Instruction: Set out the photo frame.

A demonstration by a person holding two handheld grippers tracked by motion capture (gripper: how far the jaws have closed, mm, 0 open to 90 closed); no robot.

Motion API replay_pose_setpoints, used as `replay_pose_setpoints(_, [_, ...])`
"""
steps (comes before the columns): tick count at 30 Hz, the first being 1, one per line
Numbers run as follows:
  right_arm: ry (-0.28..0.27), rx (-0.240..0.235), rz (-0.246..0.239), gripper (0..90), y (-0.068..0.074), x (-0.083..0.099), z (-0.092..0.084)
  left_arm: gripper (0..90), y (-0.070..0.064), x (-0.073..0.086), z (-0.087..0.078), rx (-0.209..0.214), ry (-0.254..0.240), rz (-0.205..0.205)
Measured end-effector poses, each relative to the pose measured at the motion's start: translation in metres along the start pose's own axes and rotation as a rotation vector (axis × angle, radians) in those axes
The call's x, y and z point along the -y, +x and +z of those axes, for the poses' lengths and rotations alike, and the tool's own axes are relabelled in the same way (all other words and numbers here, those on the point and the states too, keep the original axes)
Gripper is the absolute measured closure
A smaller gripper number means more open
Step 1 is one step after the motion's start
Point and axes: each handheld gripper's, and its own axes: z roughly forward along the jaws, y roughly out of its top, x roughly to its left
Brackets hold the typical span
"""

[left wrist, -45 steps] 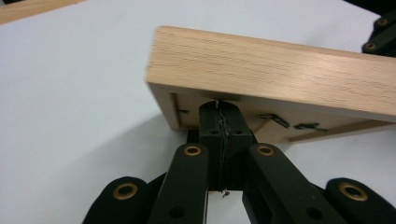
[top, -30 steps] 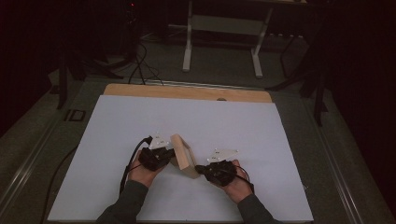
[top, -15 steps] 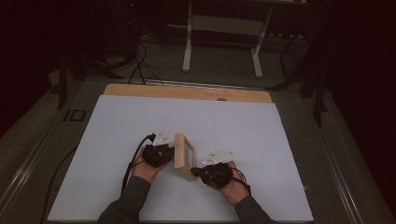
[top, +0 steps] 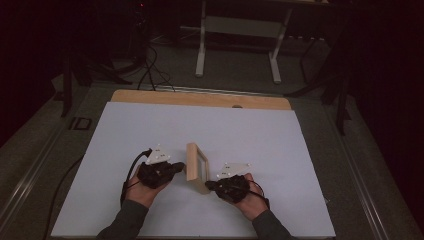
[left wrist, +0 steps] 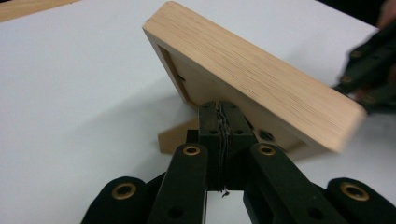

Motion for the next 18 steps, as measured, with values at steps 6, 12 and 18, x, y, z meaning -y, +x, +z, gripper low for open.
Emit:
replay_pose_setpoints(6, [-0.001,0.0,0.001,89.1,0.0,0.0,0.0,88.9,-0.011,0.009,-0.021,0.035,-0.041,-0.012])
replay_pose_setpoints(12, [0.002,-0.004,0.007,89.4,-0.001,0.0,0.0,88.8,-0.031,0.011,-0.028,0.082,-0.071,0.014])
replay_pose_setpoints(18, [0.0,-0.006,0.011,89.5,-0.001,0.0,0.001,88.8,-0.045,0.011,-0.017,0.108,-0.035,0.059])
